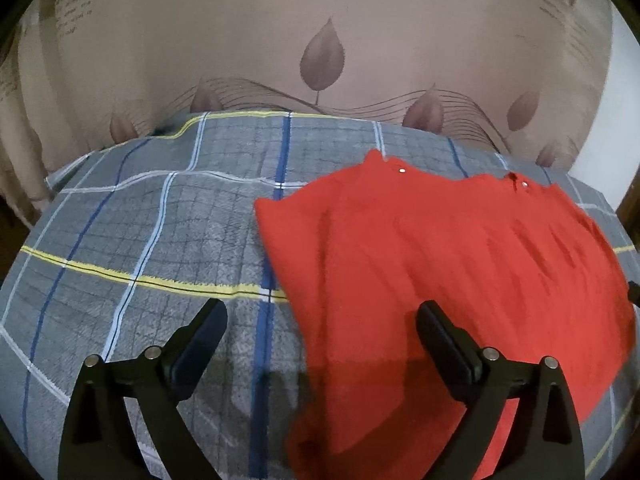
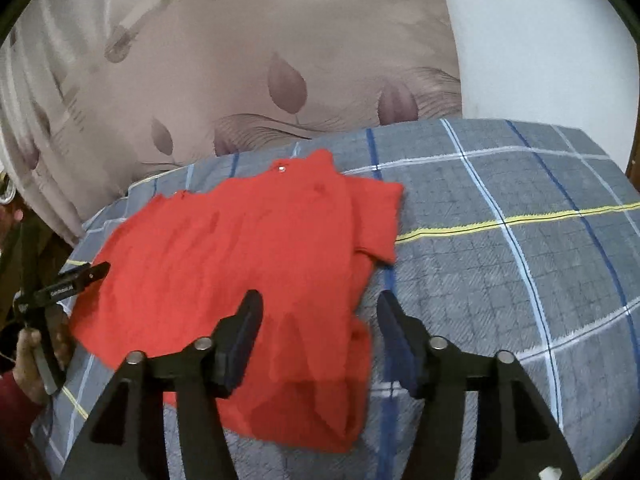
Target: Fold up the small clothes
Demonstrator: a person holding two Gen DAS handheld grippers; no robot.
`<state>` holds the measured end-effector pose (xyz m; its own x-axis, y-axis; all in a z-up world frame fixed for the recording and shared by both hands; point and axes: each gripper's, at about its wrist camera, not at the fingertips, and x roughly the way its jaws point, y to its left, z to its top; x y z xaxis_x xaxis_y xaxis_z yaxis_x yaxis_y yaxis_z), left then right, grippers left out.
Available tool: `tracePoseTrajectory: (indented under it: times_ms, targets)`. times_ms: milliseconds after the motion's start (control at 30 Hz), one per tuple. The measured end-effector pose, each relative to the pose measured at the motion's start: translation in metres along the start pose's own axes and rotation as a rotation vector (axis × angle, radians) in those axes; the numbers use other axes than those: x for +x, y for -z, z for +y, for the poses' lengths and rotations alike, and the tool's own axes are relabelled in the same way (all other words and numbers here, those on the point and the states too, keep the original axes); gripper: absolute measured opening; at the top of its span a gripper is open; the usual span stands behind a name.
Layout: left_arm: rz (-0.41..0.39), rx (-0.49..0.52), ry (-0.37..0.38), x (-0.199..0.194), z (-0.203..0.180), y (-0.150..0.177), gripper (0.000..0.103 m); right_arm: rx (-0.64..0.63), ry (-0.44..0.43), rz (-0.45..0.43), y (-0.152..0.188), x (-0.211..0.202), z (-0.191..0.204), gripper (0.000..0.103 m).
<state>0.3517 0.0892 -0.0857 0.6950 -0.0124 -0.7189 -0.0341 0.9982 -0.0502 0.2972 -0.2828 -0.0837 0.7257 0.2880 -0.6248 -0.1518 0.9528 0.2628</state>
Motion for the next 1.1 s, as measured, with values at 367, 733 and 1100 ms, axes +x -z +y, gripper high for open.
tracePoseTrajectory:
  times_ms: [367,733,1100]
  targets:
    - [-0.014,0.018,-0.052,-0.007,-0.004,0.004,0.100,-0.065,0.052,0.003,0.008,0.002,0.017,0.067]
    - [-0.020,0.000,-0.053,-0.008,-0.002,0.005,0.100,-0.090,0.105,0.006,0.008,0.004,0.023,0.082]
    - [-0.016,0.005,-0.060,-0.007,-0.002,0.004,0.100,-0.115,0.135,0.011,0.008,0.007,0.027,0.092]
